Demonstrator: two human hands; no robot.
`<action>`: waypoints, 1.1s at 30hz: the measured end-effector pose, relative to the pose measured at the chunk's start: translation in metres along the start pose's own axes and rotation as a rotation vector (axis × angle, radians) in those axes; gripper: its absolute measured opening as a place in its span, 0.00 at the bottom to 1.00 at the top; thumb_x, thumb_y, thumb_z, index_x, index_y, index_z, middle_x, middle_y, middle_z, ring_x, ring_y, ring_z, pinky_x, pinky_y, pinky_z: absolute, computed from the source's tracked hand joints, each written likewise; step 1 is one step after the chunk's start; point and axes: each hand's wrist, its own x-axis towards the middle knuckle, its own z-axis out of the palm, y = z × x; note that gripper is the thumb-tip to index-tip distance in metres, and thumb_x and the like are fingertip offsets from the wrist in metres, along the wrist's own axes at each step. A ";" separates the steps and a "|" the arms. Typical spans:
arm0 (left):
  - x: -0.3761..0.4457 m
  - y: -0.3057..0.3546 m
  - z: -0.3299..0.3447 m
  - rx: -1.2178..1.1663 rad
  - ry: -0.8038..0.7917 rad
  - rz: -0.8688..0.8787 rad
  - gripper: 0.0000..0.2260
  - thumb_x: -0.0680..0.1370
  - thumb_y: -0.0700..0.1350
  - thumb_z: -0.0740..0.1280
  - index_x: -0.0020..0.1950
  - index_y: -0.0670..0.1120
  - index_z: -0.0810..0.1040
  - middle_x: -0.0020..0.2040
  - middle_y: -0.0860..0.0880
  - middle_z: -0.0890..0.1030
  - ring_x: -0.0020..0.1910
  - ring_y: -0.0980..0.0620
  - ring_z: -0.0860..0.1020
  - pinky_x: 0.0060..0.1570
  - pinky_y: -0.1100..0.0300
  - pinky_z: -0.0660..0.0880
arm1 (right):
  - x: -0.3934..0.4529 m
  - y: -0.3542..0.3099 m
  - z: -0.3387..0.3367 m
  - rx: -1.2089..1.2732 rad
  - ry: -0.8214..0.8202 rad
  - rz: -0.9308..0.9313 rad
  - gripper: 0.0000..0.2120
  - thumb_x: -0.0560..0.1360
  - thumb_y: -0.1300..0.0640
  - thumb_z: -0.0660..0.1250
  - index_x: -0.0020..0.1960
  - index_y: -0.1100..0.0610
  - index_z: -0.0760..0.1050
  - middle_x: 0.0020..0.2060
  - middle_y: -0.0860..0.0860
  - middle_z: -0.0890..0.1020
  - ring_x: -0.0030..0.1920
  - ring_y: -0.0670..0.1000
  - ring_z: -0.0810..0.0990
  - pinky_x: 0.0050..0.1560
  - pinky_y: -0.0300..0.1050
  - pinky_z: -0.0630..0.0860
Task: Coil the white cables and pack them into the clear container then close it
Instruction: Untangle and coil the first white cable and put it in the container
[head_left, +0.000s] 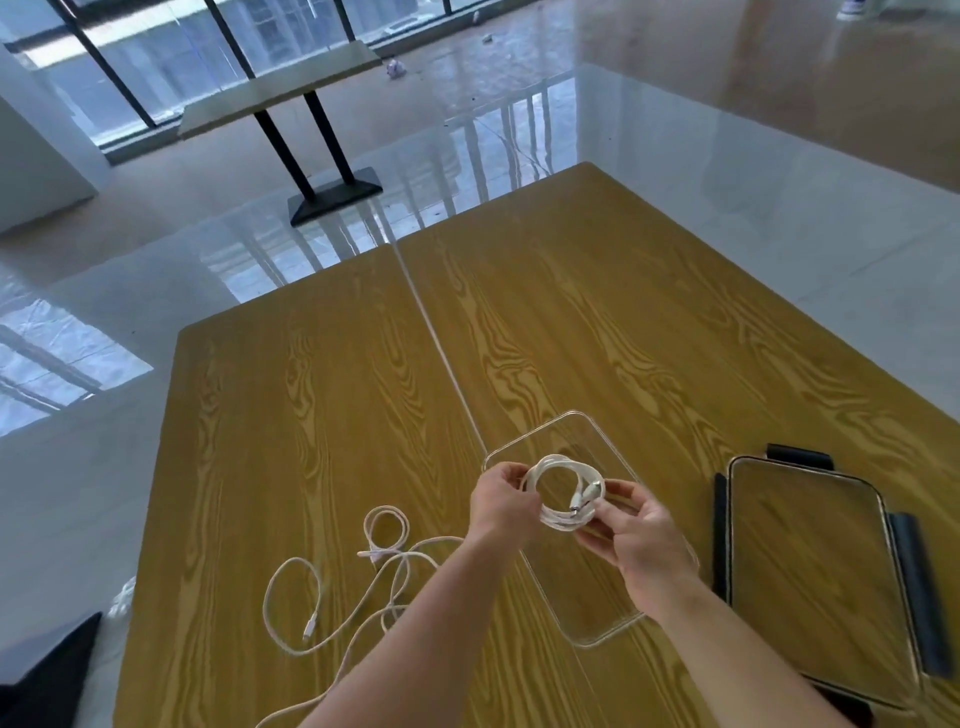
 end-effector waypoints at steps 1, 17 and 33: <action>0.003 0.001 0.004 0.025 0.007 0.004 0.16 0.74 0.32 0.65 0.58 0.47 0.79 0.49 0.51 0.82 0.44 0.54 0.81 0.32 0.66 0.75 | 0.004 0.002 0.001 0.012 0.018 0.001 0.09 0.78 0.67 0.66 0.58 0.60 0.75 0.53 0.61 0.84 0.51 0.60 0.85 0.49 0.54 0.83; 0.059 -0.009 0.041 0.153 0.034 -0.053 0.18 0.77 0.33 0.61 0.64 0.47 0.78 0.52 0.49 0.82 0.48 0.49 0.81 0.41 0.59 0.79 | 0.057 0.034 0.007 0.156 0.253 0.131 0.06 0.78 0.68 0.67 0.53 0.60 0.76 0.49 0.62 0.84 0.51 0.61 0.85 0.53 0.55 0.83; 0.094 -0.016 0.059 0.004 0.051 -0.198 0.11 0.74 0.42 0.74 0.55 0.50 0.82 0.47 0.52 0.85 0.45 0.54 0.83 0.48 0.55 0.82 | 0.094 0.046 0.010 0.256 0.398 0.149 0.07 0.76 0.70 0.69 0.51 0.62 0.79 0.48 0.61 0.84 0.48 0.56 0.85 0.44 0.44 0.81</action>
